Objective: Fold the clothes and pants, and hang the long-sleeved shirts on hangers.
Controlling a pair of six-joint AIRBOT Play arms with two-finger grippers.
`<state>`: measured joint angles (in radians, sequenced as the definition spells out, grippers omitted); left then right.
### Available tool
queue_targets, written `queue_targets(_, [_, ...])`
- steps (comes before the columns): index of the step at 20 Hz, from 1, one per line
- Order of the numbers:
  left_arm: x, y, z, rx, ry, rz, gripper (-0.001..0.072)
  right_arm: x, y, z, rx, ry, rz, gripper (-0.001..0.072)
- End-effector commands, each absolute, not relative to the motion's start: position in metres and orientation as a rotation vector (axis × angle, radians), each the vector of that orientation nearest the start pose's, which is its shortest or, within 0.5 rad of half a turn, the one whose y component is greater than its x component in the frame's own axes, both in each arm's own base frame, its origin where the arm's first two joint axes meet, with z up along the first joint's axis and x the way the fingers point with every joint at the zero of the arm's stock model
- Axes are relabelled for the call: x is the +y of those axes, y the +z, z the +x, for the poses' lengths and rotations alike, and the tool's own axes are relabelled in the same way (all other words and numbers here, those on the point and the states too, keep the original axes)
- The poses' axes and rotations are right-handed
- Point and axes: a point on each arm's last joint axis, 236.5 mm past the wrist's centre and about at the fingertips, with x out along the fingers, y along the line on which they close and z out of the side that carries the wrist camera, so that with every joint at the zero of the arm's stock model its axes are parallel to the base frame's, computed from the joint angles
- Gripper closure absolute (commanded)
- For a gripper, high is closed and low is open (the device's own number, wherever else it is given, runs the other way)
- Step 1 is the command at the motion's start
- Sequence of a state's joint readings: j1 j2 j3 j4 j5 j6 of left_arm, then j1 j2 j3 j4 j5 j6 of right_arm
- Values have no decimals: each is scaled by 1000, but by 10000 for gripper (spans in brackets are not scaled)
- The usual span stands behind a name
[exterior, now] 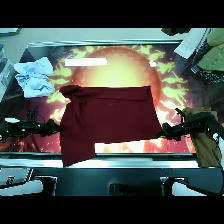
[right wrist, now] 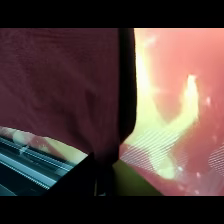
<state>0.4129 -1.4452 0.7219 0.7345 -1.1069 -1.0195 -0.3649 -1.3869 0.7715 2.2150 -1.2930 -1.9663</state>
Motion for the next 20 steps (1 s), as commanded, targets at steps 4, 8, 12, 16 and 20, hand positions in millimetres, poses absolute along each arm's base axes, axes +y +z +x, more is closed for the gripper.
queue_targets(4, [-53,-70,341,1270,-406,-896,691,57,-52,300,1416,386,780,679])
queue_targets(8, [-43,-6,385,1121,-440,-806,693,53,20,355,1142,412,752,679])
queue_targets(12, [-31,119,431,856,-453,-646,694,41,144,410,823,437,592,680])
queue_targets(16, [-10,267,429,593,-352,-415,694,57,311,427,454,449,408,680])
queue_targets(20, [19,395,365,338,-105,-278,693,59,456,360,143,398,259,680])
